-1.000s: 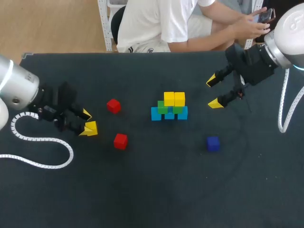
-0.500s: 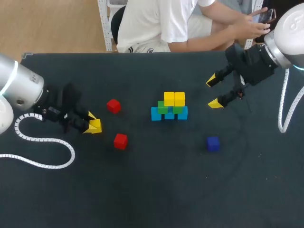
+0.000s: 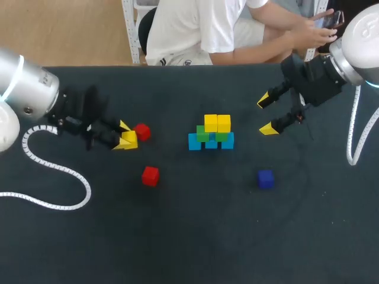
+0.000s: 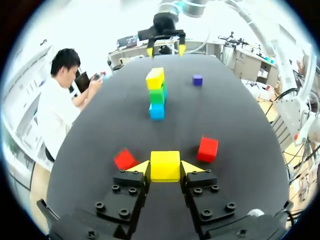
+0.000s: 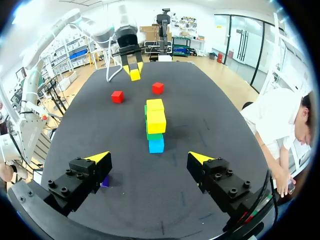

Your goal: Place the blue cubes, place green cubes on the blue cubes, place the yellow cubes on the green cubes, then place the red cubes on the yellow cubes, and place purple cube on the red cubes.

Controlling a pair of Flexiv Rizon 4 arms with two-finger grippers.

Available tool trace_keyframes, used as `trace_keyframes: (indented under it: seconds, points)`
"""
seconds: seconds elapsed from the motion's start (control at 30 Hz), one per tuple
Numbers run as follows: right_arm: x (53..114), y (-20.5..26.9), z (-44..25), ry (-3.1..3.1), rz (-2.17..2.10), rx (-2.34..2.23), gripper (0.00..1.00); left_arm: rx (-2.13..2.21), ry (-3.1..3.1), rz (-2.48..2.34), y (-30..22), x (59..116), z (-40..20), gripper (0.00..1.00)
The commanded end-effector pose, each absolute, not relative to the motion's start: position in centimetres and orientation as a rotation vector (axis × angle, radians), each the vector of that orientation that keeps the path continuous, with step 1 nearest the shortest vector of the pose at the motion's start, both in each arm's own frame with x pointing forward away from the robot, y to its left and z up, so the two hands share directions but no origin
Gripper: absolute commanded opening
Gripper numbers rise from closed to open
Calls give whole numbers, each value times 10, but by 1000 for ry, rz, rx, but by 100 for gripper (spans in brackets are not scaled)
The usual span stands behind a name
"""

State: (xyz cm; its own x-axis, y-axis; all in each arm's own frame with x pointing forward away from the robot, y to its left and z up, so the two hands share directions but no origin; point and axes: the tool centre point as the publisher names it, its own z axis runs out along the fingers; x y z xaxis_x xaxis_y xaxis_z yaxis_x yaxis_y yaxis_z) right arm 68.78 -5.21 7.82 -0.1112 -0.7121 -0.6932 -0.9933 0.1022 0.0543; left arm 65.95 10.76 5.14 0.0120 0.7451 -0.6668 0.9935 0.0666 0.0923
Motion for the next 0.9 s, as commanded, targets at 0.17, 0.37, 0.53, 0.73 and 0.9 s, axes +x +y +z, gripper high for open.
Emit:
trace_keyframes:
  seconds: [0.17, 0.37, 0.53, 0.73, 0.9]
  points:
    - [687, -52, 78, 1880, 729, -1660, 100, 1825, 1732, -614, 95, 667, 68, 0]
    - [687, -52, 78, 1880, 729, -1660, 100, 1879, 1672, -615, 84, 671, 82, 0]
    - [687, -52, 78, 1880, 729, -1660, 100, 1901, 1577, -642, 75, 674, 92, 0]
    - [687, -52, 78, 1880, 729, -1660, 100, 1951, 1517, -683, 67, 679, 98, 0]
    - [687, -52, 78, 1880, 729, -1660, 100, 2028, 1517, -657, 65, 680, 105, 0]
